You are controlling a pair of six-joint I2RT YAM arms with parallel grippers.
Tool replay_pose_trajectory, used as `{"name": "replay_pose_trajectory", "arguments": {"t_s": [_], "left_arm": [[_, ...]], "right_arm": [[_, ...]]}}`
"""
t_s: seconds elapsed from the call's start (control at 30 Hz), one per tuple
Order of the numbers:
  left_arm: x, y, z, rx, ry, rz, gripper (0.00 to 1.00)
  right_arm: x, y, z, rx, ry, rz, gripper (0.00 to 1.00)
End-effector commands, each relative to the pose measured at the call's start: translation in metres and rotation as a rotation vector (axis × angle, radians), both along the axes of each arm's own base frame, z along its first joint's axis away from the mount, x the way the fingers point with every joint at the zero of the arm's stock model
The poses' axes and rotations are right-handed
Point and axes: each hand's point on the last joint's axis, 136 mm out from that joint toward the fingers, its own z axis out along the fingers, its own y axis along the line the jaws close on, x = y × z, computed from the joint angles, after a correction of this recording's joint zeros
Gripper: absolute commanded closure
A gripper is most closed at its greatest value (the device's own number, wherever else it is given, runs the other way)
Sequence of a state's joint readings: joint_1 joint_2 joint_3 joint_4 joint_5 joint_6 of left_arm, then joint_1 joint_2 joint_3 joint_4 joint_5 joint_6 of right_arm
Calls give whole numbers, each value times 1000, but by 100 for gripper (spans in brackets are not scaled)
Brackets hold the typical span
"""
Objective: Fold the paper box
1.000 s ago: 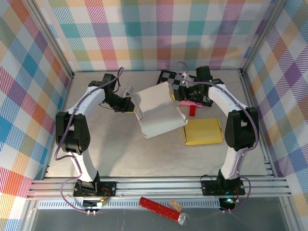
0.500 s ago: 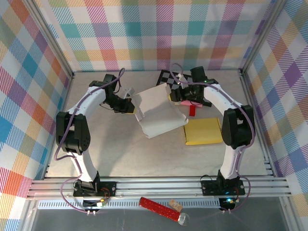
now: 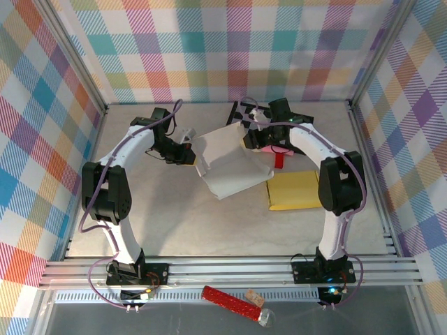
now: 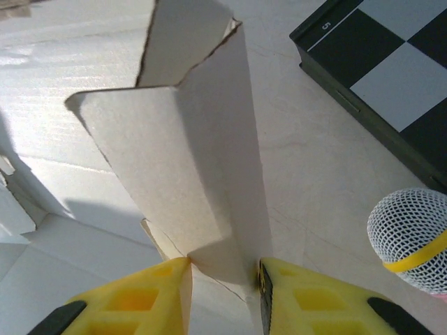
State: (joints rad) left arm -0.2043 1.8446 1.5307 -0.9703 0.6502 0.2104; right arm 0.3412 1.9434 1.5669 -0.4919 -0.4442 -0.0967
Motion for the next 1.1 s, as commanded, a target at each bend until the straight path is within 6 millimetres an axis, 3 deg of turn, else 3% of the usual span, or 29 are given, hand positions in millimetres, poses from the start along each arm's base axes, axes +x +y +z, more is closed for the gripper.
{"name": "replay_pose_trajectory", "arguments": {"t_s": [0.0,0.33,0.7,1.07], "left_arm": [[-2,-6,11,-7,-27,-42,100],[-1,-1,1,44,-19,-34,100],[8,22,-30,226,-142,38,100],[19,26,-44,402,-322,122,100]], "right_arm": [[9,7,7,-11,-62,3,67],[5,9,6,-10,-62,10,66],[-18,12,-37,0,14,-20,68],[-31,17,-53,-8,10,-1,70]]}}
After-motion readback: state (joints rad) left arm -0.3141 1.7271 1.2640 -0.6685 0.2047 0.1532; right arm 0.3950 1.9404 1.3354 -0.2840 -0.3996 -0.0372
